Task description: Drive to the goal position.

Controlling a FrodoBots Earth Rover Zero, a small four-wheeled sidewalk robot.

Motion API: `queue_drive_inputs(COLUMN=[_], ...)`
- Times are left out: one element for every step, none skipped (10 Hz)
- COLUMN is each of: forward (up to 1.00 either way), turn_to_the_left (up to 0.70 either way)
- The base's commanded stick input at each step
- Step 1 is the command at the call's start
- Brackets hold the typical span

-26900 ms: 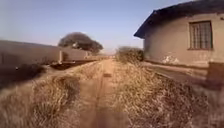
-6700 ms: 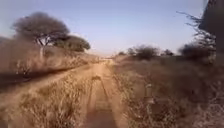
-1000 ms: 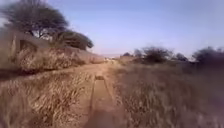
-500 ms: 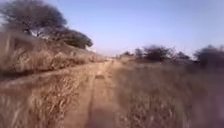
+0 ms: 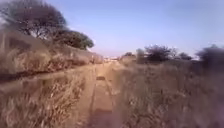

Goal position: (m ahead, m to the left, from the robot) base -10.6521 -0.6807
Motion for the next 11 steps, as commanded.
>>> queue_drive_inputs(forward=[0.70,0.70,0.70,0.70,0.70,0.70,0.70,0.70,0.70,0.70,0.70], turn_to_the_left=[0.00,0.00,0.00,0.16,0.26,0.00,0.00,0.00,0.00,0.00,0.00])
